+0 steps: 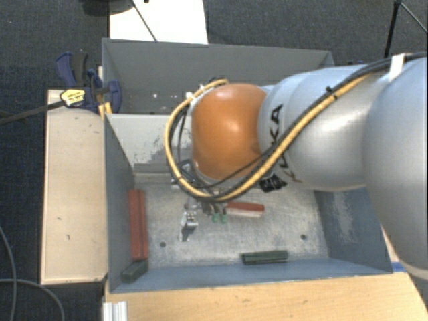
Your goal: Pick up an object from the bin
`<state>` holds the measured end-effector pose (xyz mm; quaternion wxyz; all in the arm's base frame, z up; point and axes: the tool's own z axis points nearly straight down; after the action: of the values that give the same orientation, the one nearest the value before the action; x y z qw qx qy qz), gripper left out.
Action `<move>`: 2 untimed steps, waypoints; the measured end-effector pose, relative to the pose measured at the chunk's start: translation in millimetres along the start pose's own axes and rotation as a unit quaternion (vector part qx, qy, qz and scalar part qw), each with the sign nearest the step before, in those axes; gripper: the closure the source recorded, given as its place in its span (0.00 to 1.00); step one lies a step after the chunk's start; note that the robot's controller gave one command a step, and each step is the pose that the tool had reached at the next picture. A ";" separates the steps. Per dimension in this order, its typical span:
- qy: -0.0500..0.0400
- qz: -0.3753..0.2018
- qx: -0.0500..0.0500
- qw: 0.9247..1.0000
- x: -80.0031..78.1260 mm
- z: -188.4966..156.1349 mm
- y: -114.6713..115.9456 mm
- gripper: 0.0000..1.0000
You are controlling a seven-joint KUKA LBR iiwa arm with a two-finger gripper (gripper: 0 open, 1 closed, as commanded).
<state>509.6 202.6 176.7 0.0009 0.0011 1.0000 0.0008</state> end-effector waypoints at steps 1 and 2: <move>-0.001 -0.037 0.000 0.999 -8.8 58.1 -72.0 0.00; 0.002 -0.077 0.001 0.997 -26.9 52.9 -98.6 0.00</move>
Offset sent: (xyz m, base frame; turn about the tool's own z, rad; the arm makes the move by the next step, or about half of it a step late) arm 0.0439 -0.1030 -0.0167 -0.2204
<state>536.4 104.1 123.7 -0.0012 -0.0761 0.9971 -0.0002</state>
